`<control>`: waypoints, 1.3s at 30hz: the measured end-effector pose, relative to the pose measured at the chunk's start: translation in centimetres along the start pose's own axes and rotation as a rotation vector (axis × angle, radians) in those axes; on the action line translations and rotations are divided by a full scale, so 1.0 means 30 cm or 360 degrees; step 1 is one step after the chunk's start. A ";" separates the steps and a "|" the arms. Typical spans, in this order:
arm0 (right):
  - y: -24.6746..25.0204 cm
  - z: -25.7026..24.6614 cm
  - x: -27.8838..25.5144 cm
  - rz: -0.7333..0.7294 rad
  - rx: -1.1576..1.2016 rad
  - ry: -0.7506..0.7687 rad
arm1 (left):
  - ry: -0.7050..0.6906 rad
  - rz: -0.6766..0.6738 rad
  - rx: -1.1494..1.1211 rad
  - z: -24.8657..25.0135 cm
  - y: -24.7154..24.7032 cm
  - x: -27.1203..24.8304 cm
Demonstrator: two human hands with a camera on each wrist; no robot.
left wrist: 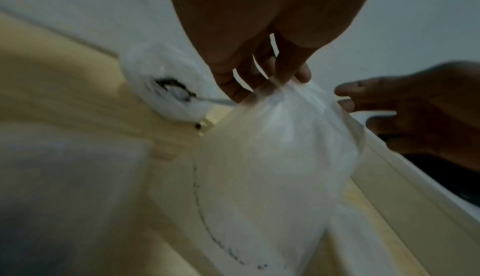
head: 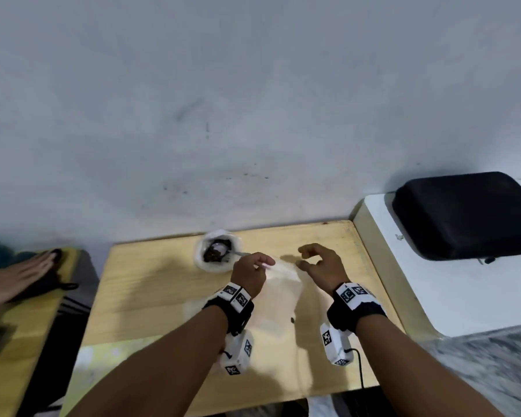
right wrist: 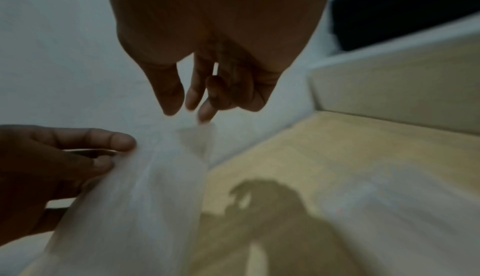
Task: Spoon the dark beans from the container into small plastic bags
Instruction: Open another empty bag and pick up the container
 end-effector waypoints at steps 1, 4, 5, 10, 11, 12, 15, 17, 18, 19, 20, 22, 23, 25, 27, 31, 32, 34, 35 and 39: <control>-0.037 -0.057 0.012 -0.0120 -0.0081 0.0030 | -0.0047 -0.0024 0.0023 -0.004 0.048 -0.007; -0.137 -0.188 0.037 -0.0547 -0.0377 0.0019 | -0.0101 -0.0004 0.0049 -0.016 0.171 -0.023; -0.166 -0.220 0.042 -0.0656 -0.0447 -0.0004 | -0.0096 0.0044 0.0052 -0.021 0.210 -0.025; -0.289 -0.336 0.036 -0.0865 -0.0426 -0.0076 | -0.0047 0.0244 0.0060 -0.046 0.375 -0.048; -0.305 -0.356 0.031 -0.0846 -0.0392 -0.0101 | -0.0041 0.0291 0.0069 -0.052 0.402 -0.053; -0.313 -0.366 0.029 -0.0802 -0.0342 -0.0115 | -0.0059 0.0367 0.0081 -0.058 0.417 -0.056; -0.341 -0.386 0.027 -0.0694 -0.0134 -0.0155 | -0.0063 0.0743 0.0167 -0.068 0.465 -0.073; -0.359 -0.398 0.024 -0.0678 -0.0029 -0.0159 | 0.0041 0.0755 0.0047 -0.060 0.478 -0.073; -0.366 -0.410 0.018 -0.0687 0.0002 -0.0137 | 0.0123 0.0669 -0.0033 -0.051 0.478 -0.066; -0.371 -0.417 0.015 -0.0713 0.0020 -0.0115 | 0.0217 0.0554 -0.0091 -0.042 0.473 -0.063; -0.377 -0.423 0.012 -0.0741 0.0029 -0.0103 | 0.0285 0.0462 -0.0123 -0.037 0.468 -0.058; -0.389 -0.430 0.007 -0.0793 0.0064 -0.0096 | 0.0342 0.0381 -0.0195 -0.042 0.465 -0.040; -0.392 -0.430 0.007 -0.0802 0.0090 -0.0096 | 0.0359 0.0345 -0.0239 -0.044 0.465 -0.031; -0.390 -0.426 0.007 -0.0792 0.0145 -0.0117 | 0.0381 0.0258 -0.0327 -0.037 0.468 -0.024; -0.386 -0.416 0.006 -0.0771 0.0203 -0.0160 | 0.0388 0.0184 -0.0378 -0.031 0.474 -0.024; -0.382 -0.406 0.001 -0.0780 0.0263 -0.0179 | 0.0510 0.0085 -0.0515 -0.025 0.469 -0.025; -0.381 -0.406 0.000 -0.0775 0.0279 -0.0176 | 0.0545 0.0063 -0.0563 -0.023 0.464 -0.024; -0.380 -0.407 0.004 -0.0763 0.0304 -0.0185 | 0.0553 0.0012 -0.0620 -0.015 0.455 -0.021; -0.379 -0.405 0.009 -0.0752 0.0315 -0.0200 | 0.0539 -0.0011 -0.0641 -0.012 0.452 -0.019; -0.370 -0.401 0.022 -0.0728 0.0309 -0.0231 | 0.0526 0.0048 -0.0693 0.002 0.447 -0.016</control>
Point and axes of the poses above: each hand's wrist, its own x-axis towards the middle knuckle, its own y-axis out of the back of the hand, z = x × y, the point moved 2 cm from there along x, towards the middle knuckle
